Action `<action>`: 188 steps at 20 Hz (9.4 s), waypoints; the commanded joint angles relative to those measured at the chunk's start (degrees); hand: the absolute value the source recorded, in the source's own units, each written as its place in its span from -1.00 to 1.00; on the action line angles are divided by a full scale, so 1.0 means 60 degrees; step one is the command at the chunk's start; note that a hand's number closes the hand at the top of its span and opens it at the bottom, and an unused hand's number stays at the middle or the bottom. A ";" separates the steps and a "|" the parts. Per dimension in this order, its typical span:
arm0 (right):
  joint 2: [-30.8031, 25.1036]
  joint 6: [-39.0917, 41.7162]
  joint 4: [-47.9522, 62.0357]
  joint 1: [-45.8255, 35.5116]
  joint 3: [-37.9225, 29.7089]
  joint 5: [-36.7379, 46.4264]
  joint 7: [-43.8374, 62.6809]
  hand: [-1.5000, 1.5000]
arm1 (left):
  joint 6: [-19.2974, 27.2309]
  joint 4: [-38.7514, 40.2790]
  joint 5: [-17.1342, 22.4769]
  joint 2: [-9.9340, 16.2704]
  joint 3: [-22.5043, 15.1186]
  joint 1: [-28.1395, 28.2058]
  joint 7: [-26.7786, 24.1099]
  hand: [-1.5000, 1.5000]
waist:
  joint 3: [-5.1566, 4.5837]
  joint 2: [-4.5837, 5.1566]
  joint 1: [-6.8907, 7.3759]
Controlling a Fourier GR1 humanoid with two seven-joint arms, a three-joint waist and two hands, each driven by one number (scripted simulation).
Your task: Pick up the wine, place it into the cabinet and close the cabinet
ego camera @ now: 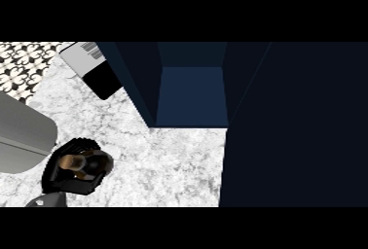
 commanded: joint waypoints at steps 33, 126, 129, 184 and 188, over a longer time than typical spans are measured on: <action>0.0212 0.0434 -0.1173 0.0980 -0.0453 -0.1218 0.0127 -1.00 | 0.5927 -0.9981 0.0243 -0.1895 -0.5590 0.0186 0.7684 1.00 | -0.0025 0.0064 -0.0148; 0.0194 0.0880 -0.1108 0.0958 -0.0353 -0.1323 -0.0048 -1.00 | 0.9099 0.4824 0.3269 -0.1892 -0.3220 -0.8612 0.0283 1.00 | -0.0036 0.0188 -0.0507; 0.0445 0.0545 -0.1073 0.0843 -0.0091 -0.0944 0.0020 -1.00 | 0.8518 0.5050 0.3303 -0.1697 -0.2863 -0.8846 0.0490 1.00 | -0.0037 0.0156 -0.0351; 0.0430 0.0806 -0.0454 0.0438 0.0349 -0.0765 -0.0407 -1.00 | 0.7617 0.7861 0.3708 -0.1853 -0.1586 -0.8721 -0.1784 -1.00 | -0.0053 0.0332 -0.0717; 0.0431 0.0772 -0.0508 0.0516 0.0316 -0.0997 -0.0320 -1.00 | 0.7109 0.7771 0.3680 -0.1663 -0.1557 -0.8808 -0.1777 -1.00 | -0.0049 0.0317 -0.0696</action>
